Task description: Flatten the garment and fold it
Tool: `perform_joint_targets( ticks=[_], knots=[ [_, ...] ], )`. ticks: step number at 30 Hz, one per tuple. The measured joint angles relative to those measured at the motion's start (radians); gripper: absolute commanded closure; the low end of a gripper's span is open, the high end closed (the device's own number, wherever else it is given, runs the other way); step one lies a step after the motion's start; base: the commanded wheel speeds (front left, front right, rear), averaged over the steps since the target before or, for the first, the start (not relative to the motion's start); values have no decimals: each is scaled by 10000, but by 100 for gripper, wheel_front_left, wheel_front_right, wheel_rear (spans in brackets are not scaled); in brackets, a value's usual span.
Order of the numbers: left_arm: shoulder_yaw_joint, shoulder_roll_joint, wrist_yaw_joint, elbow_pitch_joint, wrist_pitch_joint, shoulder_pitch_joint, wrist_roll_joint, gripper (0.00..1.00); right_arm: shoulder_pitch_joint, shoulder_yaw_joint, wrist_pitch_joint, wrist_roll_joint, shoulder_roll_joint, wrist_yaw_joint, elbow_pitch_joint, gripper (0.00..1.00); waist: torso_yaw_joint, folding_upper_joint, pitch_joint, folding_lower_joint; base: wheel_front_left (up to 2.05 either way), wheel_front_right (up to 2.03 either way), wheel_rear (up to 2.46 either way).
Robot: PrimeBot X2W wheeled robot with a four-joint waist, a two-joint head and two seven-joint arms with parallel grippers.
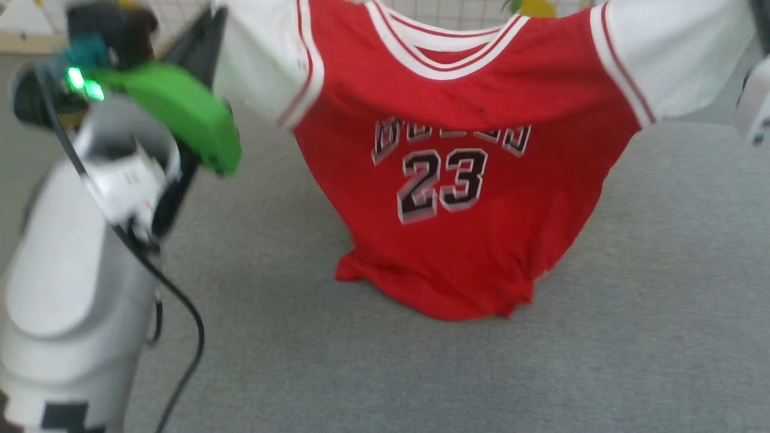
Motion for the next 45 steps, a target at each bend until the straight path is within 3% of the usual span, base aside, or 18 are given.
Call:
perform_joint_targets(
  ticks=[11, 16, 20, 25, 34, 40, 45],
  knots=[
    [151, -79, -117, 194, 1948, -3416, -454, 100, -3355, 1595, 796, 230, -380, 0, -219, 100, -1107, 0, -374, 0, 0, 0, 0],
    [234, -146, 136, 345, 2980, -4511, -727, 100, -4510, 2274, 1396, 554, -332, 0, 17, 100, -1437, 0, 12, 0, 0, 0, 0],
    [-38, -159, 238, 807, 2993, -5235, -316, 100, -5239, 2485, 1511, 550, -253, 0, 617, 100, -1614, 0, 591, 0, 0, 0, 0],
    [-138, -516, 600, 1908, 1609, -6500, 483, 100, -6493, 2566, 786, 128, -123, 0, 1561, 100, -1740, 0, 1577, 0, 0, 0, 0],
    [199, -876, 1622, 4199, -1814, -9152, 1551, 100, -9211, 3614, -1212, -888, 84, 0, 3507, 100, -1787, 0, 3467, 1, 0, 0, 0],
    [391, -688, 1672, 4872, -3354, -9898, 1651, 100, -10169, 4385, -2194, -1143, -288, 2, 4257, 100, -1745, 0, 4387, 1, 0, 0, 0],
    [351, -403, 1170, 5068, -4151, -9837, 1588, 100, -10269, 5064, -2815, -1047, -909, 4, 4646, 100, -1673, 0, 5052, 2, 0, 0, 0]
  ],
)
